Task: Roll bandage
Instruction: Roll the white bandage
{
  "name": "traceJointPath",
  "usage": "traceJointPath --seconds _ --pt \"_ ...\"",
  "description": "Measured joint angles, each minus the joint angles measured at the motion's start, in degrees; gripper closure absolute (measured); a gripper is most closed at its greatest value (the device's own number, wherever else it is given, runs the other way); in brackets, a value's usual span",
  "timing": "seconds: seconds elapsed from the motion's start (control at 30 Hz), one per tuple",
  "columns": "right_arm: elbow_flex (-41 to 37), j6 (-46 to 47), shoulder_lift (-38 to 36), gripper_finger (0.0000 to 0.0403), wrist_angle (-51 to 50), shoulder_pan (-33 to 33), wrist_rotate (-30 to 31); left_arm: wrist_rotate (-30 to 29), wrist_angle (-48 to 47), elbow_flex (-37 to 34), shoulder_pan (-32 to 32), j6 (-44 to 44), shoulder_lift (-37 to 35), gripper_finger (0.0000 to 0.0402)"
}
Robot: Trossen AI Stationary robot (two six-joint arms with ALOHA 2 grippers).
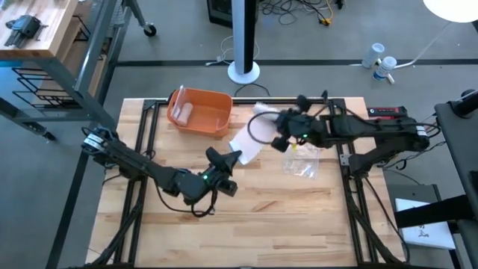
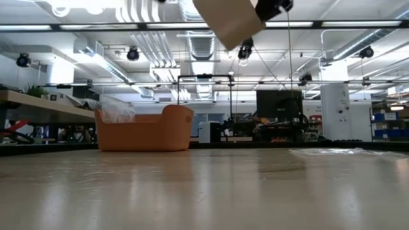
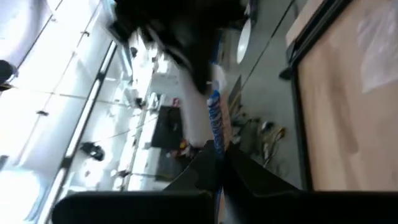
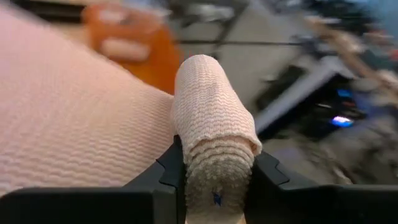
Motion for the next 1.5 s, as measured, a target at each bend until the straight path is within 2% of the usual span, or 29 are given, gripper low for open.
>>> traceJointPath --seconds 0.13,0.2,0.33,0.43,0.5,0.63,0.77,0.93,1.0,1.17,1.3,1.43,1.5 --pt "-1.38 -3.44 2.88 0.0311 0.67 -0.06 -12.44 5.46 -16.93 8.62 -0.62 -11.87 0.0 0.0401" --pt "-1.96 -4.38 4.6 0.0311 0.44 0.52 -15.85 9.72 -29.43 13.74 -0.1 -20.8 0.02 0.0401" --pt "-2.29 -5.79 7.54 0.0311 0.83 2.09 -19.04 17.44 -54.65 24.7 2.44 -40.05 -0.04 0.0401" --pt "-2.29 -7.82 8.87 0.0311 2.94 3.63 -24.52 25.54 -70.97 32.67 4.75 -52.33 -0.28 0.0401" --pt "-2.31 -9.39 9.05 0.0311 3.65 4.86 -27.07 31.54 -79.67 36.46 6.51 -58.75 -0.33 0.0401" --pt "-2.32 -11.31 8.45 0.0311 4.01 6.27 -25.54 39.95 -90.73 39.49 9.28 -67.43 -0.8 0.0401" --pt "-2.33 -12.48 7.61 0.0311 4.81 5.83 -22.13 49.26 -92.61 38.74 11.02 -69.39 -2.6 0.0401" --pt "-2.33 -15.79 8.05 0.0311 4.87 5.25 -22.46 51.75 -92.03 35.13 13.9 -65.77 -4.43 0.0401" --pt "-2.33 -16.58 8.33 0.0311 4.81 5.17 -24.42 53.87 -89.62 34.64 15.93 -65.03 -5.19 0.0401" --pt "-2.33 -16.59 9.87 0.0311 5.11 5.29 -30.17 67.51 -83.43 35.01 23.18 -61.64 -5.54 0.0401" --pt "-2.33 -16.32 10.88 0.0311 5.24 5.48 -34.88 73.98 -80.82 35.4 28.25 -62.06 -5.53 0.0401" --pt "-2.27 -15.29 13.58 0.0311 5.66 5.55 -36.23 82.67 -78.72 35.41 31.21 -69.44 -5.28 0.0401" --pt "-2.29 -14.88 14.71 0.0311 5.71 5.73 -36.13 82.94 -81.33 35.42 32.21 -72.81 -5.11 0.0401"
